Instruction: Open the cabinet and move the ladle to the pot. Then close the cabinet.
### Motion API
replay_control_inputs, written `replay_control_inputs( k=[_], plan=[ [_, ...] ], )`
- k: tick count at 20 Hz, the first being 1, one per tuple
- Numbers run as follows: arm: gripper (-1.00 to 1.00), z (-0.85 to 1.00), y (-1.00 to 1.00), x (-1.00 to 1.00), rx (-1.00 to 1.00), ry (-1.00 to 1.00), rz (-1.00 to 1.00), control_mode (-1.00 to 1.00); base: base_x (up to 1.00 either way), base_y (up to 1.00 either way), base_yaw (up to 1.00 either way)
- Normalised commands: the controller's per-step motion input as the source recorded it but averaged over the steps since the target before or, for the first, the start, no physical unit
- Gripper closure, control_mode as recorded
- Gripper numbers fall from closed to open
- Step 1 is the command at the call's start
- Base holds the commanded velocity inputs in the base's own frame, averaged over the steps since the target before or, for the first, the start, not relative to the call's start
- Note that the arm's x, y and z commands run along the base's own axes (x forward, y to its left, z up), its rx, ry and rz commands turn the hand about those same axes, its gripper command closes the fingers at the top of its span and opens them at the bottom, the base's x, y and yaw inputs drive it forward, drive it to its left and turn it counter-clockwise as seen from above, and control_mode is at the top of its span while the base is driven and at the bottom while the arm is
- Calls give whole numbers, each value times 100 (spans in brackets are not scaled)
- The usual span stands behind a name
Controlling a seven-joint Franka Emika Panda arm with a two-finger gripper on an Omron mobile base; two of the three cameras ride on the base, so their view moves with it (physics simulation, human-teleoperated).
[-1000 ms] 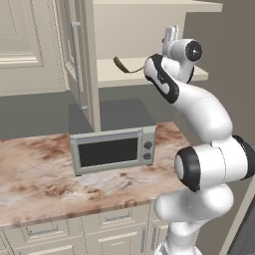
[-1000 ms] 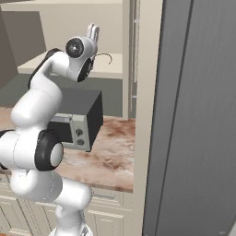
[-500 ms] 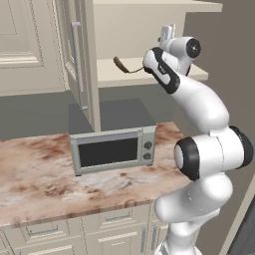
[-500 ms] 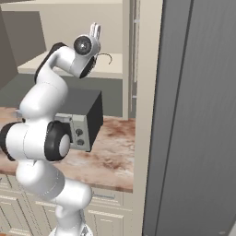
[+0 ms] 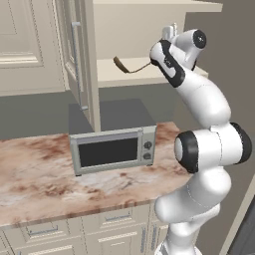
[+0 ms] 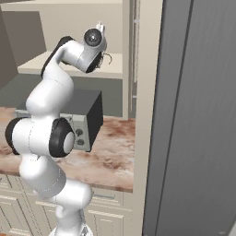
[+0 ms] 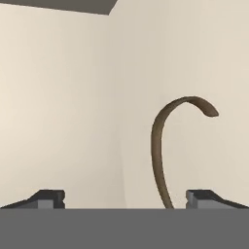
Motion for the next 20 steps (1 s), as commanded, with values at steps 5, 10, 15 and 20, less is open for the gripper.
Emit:
replay_control_inputs(
  k=[5,10,15,20],
  plan=[
    [-100,-2,0,7,-12,-14,0,-100,0,0,0],
    [-100,-11,0,0,-11,-18,0,-100,0,0,0],
    [-100,-13,-3,0,-1,9,0,-100,0,0,0],
    [-100,3,0,16,0,31,0,-100,0,0,0]
  ],
)
